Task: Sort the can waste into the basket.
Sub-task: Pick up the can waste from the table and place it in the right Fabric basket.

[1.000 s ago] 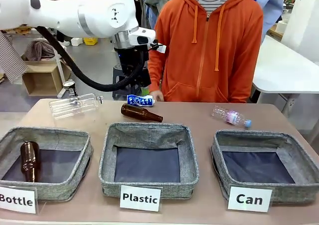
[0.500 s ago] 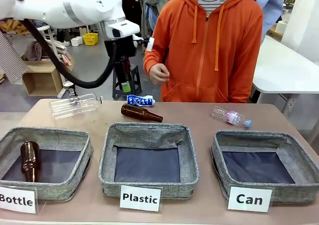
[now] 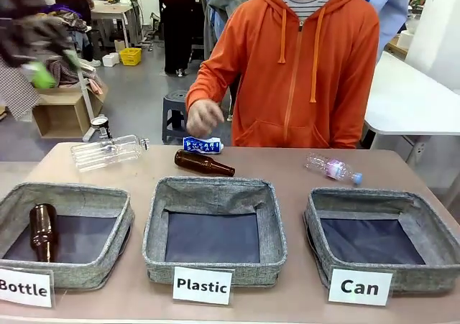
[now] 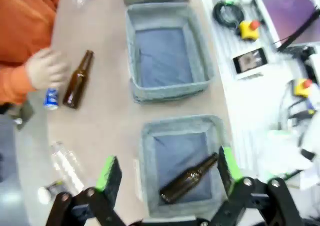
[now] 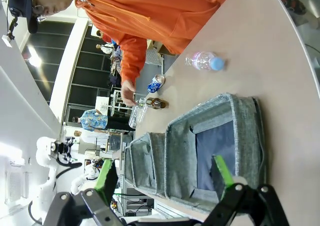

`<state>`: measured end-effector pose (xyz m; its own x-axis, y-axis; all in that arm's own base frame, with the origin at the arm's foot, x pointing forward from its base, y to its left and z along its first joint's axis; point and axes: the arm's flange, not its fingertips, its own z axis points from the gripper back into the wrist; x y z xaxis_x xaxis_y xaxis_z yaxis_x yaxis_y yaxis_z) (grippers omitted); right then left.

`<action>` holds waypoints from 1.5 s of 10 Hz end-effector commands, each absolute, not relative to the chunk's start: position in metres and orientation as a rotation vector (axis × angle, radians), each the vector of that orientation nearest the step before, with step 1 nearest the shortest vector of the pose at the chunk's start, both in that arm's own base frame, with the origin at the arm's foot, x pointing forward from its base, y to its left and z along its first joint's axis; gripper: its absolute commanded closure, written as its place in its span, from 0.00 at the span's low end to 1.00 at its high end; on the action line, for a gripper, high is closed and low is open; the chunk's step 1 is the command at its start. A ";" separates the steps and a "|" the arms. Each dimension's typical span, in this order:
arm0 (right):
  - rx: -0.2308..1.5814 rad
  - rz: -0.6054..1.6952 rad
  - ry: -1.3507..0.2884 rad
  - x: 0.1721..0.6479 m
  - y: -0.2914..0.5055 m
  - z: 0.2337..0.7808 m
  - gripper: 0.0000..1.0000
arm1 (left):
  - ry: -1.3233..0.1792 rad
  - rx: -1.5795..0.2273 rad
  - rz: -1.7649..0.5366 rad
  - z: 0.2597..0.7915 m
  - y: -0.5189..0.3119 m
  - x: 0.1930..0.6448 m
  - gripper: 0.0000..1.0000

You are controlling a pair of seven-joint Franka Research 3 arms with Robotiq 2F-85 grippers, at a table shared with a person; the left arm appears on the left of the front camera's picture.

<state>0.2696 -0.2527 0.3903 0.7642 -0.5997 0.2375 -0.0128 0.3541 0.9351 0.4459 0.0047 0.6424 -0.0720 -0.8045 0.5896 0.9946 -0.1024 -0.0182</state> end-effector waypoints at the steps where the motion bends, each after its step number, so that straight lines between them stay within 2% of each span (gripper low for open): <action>1: 1.172 -0.395 -0.659 0.272 -0.254 0.391 0.00 | -0.559 -0.686 -1.443 0.625 0.082 0.422 0.00; 3: 1.172 -0.395 -0.659 0.272 -0.254 0.391 0.00 | -0.627 -0.759 -1.395 0.606 0.117 0.409 0.00; 6: 1.172 -0.395 -0.659 0.272 -0.254 0.391 0.00 | -0.576 -0.741 -1.414 0.593 0.083 0.434 0.00; 10: 1.172 -0.395 -0.659 0.272 -0.254 0.391 0.00 | -0.305 -0.612 -1.398 0.586 -0.067 0.521 0.00; 11: 1.172 -0.395 -0.659 0.272 -0.254 0.391 0.00 | -0.214 -0.625 -1.409 0.590 -0.089 0.549 0.00; 12: 1.172 -0.395 -0.659 0.272 -0.254 0.391 0.00 | -0.184 -0.653 -1.391 0.600 -0.086 0.559 0.00; 13: 1.172 -0.395 -0.659 0.272 -0.254 0.391 0.00 | -0.217 -0.699 -1.391 0.620 -0.054 0.553 0.00; 15: 1.172 -0.395 -0.659 0.272 -0.254 0.391 0.00 | -0.357 -0.802 -1.254 0.662 0.048 0.512 0.00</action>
